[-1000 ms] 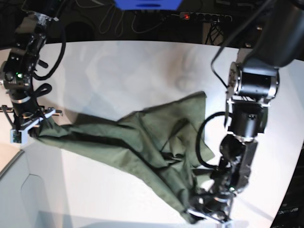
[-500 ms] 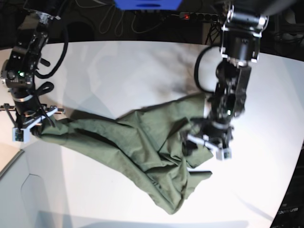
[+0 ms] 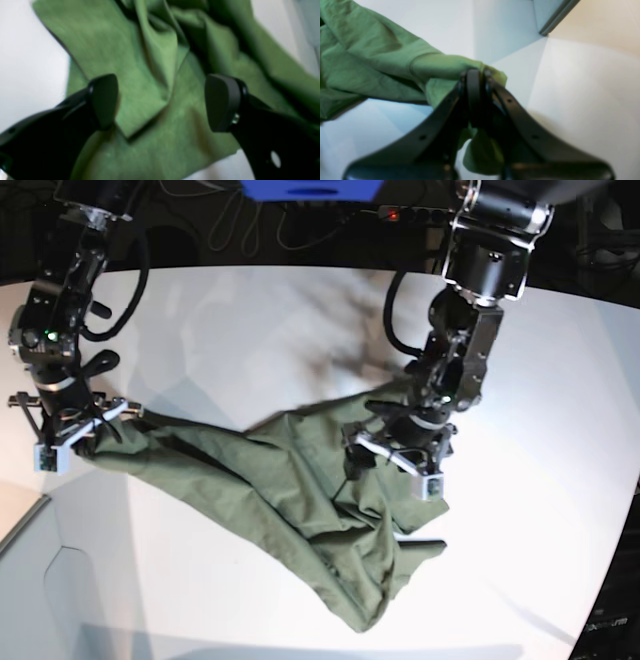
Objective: Layout the t-shirt on the table in an organized manner, then fold the t-shirt properly
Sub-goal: 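Regrasp with the left gripper and pull the shirt taut between grippers, then hold the shirt with both grippers and raise it off the table, then lift the shirt high with both grippers and swing it to spread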
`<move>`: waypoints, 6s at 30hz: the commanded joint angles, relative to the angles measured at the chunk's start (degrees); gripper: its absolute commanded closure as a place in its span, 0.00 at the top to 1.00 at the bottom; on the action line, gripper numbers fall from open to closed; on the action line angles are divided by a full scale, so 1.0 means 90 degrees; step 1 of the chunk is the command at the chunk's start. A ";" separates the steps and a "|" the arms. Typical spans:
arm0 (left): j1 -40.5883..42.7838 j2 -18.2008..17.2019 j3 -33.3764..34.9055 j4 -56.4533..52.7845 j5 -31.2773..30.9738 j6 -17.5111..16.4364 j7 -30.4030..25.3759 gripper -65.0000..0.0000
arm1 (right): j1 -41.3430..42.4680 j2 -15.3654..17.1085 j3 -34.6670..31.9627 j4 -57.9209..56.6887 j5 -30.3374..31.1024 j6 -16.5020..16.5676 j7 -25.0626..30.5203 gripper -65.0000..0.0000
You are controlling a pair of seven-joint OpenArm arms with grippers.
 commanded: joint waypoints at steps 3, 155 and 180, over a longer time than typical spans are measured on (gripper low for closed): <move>-0.0331 0.0012 0.0091 -0.0294 -0.0018 -0.0027 -0.0144 0.80 | 0.0086 0.0044 0.0010 0.0101 0.0030 0.0029 0.0173 0.00; 0.3977 0.0344 -0.5848 0.4659 -0.1151 -0.0056 0.0872 0.00 | -0.1311 0.0191 -0.1690 -0.0261 0.0050 0.0049 0.0241 0.00; -0.1874 -0.0096 -0.3005 0.4229 0.0617 -0.0036 0.1732 0.00 | 0.2860 0.0494 -0.1328 0.0296 0.0021 0.0059 0.0173 0.00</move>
